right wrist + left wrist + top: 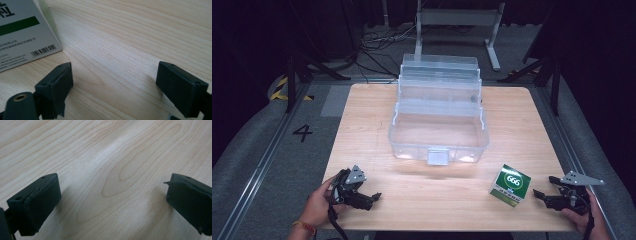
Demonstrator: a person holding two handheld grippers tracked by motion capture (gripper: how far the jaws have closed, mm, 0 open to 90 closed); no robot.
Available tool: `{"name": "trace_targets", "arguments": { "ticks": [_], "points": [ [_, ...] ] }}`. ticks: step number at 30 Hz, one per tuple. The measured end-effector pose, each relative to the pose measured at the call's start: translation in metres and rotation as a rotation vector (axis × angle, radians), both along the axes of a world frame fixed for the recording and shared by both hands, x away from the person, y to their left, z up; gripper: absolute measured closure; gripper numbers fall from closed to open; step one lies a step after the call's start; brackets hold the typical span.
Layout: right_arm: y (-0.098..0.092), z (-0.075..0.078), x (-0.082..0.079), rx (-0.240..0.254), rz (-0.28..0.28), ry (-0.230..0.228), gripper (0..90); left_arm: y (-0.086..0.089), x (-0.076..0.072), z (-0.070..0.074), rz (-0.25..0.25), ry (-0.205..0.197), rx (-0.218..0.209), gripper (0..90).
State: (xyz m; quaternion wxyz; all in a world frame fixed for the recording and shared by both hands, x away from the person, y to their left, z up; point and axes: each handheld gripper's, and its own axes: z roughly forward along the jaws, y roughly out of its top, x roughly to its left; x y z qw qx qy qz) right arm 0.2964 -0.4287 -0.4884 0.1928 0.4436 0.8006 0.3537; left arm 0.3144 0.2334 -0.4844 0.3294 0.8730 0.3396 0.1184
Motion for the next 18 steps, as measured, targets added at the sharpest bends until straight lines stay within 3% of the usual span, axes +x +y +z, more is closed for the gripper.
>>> {"name": "trace_targets", "arguments": {
  "ticks": [3,9,13,15,17,18],
  "points": [
    [0.000,0.000,0.000,0.002,-0.001,0.003,14.5,0.001,0.008,0.000,-0.082,-0.004,0.000,0.2],
    [0.001,0.000,0.002,0.002,0.003,0.004,14.5,-0.006,0.015,0.000,-0.134,-0.005,0.004,0.4],
    [0.003,0.002,0.003,-0.008,-0.005,0.012,15.3,-0.017,0.018,0.001,-0.120,0.007,0.012,0.2],
    [0.004,0.005,0.005,-0.038,0.001,0.040,15.6,-0.023,0.019,0.002,-0.102,0.012,0.023,0.2],
    [0.003,0.010,0.006,-0.077,0.000,0.039,22.0,-0.033,0.017,0.002,-0.092,0.011,0.027,0.5],
    [0.003,0.012,0.006,-0.068,0.008,0.030,24.4,-0.038,0.015,0.002,-0.090,0.010,0.023,0.6]
  ]
}}
